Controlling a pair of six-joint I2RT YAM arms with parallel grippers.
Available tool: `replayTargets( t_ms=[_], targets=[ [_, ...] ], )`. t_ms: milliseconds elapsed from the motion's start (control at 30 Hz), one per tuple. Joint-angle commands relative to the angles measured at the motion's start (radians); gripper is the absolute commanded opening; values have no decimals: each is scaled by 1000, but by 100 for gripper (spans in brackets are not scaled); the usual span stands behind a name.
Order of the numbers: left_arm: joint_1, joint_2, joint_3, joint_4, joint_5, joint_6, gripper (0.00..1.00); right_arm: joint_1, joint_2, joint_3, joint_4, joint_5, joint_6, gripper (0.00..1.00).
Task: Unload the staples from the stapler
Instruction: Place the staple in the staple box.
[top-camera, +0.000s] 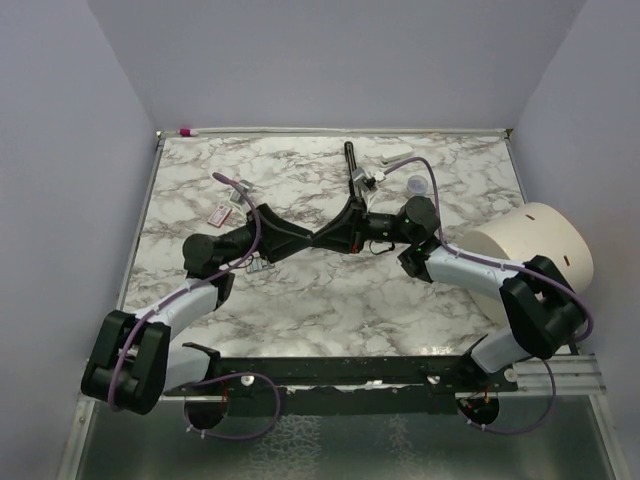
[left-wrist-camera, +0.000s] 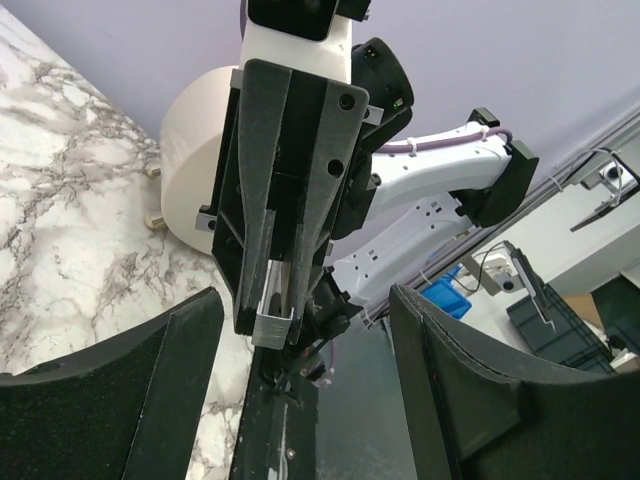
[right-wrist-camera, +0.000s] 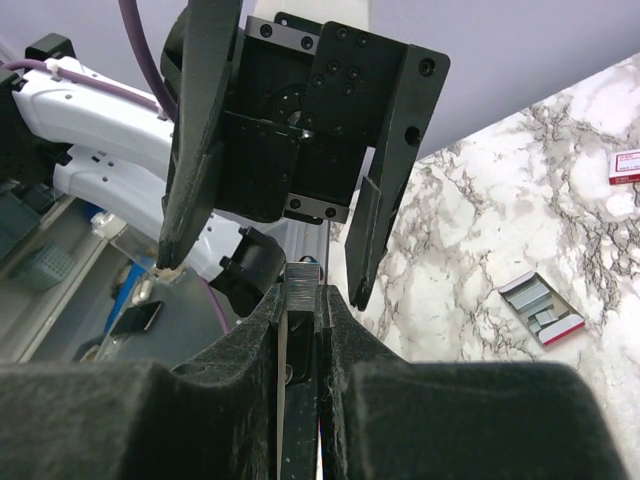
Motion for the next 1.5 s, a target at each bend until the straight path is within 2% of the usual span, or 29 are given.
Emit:
replayTargets(
  t_ms=[0, 133, 433, 733, 900, 1067, 1367, 1467],
  targets=[
    [-8, -33, 17, -36, 12, 53, 69, -6, 6, -11, 63, -11, 23, 10],
    [-8, -39, 24, -62, 10, 65, 65, -7, 6, -10, 69, -12, 26, 10],
    [-10, -48, 23, -70, -11, 70, 48, -8, 10, -11, 68, -15, 28, 10],
    [-17, -75, 35, -142, -25, 115, 46, -8, 15, -16, 73, -19, 33, 10],
    [-19, -102, 37, -206, -36, 159, 39, -7, 16, -17, 83, -17, 43, 9],
    [-19, -108, 35, -211, -47, 160, 37, -7, 14, -20, 83, -17, 48, 10],
    [-19, -120, 29, -219, -56, 166, 24, -7, 12, -33, 97, -12, 60, 10],
    [-19, -127, 26, -219, -62, 165, 26, -7, 11, -37, 108, -14, 68, 10]
  ],
)
